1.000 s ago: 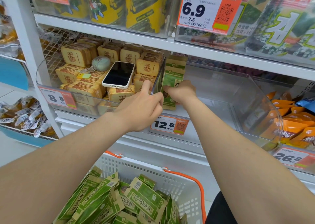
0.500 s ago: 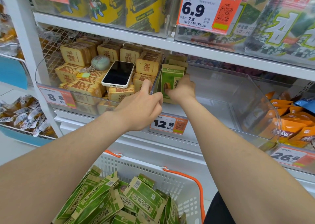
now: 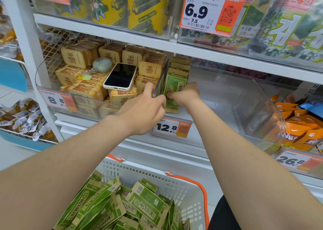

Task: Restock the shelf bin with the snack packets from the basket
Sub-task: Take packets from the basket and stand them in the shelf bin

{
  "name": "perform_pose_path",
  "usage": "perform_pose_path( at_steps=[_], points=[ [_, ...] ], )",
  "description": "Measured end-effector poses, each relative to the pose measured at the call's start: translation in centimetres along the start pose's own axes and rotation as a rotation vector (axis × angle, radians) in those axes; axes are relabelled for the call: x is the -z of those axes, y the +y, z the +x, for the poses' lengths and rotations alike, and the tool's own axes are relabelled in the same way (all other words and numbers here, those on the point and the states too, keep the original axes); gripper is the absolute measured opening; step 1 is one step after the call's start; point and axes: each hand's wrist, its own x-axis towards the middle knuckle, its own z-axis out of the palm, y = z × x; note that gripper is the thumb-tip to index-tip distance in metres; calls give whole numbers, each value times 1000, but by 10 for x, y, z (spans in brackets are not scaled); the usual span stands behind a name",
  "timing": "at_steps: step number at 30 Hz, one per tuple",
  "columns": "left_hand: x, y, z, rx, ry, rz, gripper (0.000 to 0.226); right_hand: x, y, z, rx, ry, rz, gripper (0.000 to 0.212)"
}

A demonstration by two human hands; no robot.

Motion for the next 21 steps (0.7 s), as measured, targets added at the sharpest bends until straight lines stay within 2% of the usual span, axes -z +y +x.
perform_pose_path(
  at_steps=[2,5,7,8,9,11,13,18,21],
  points=[
    [-1,1,0,-7,19,6,23,1,1,-1,-9,-8,28,94],
    [-3,2,-2,-24,130,61,24,3,1,0,26,0,40,119],
    [-2,6,-1,-34,237,149,25,5,2,-3,55,-2,41,125],
    [-1,10,0,-56,276,174,25,8,2,-6,54,-2,58,119],
    [1,14,1,-90,301,178,24,10,3,-7,60,-3,82,104],
    [2,22,4,-143,307,142,22,14,6,-10,83,-34,118,63],
    [0,29,6,-142,293,90,25,17,10,-11,83,-76,174,40],
    [3,40,8,10,309,-82,26,41,15,-23,-124,-120,585,15],
    [8,46,9,106,309,-194,37,57,19,-33,-173,-220,848,27]
  ],
)
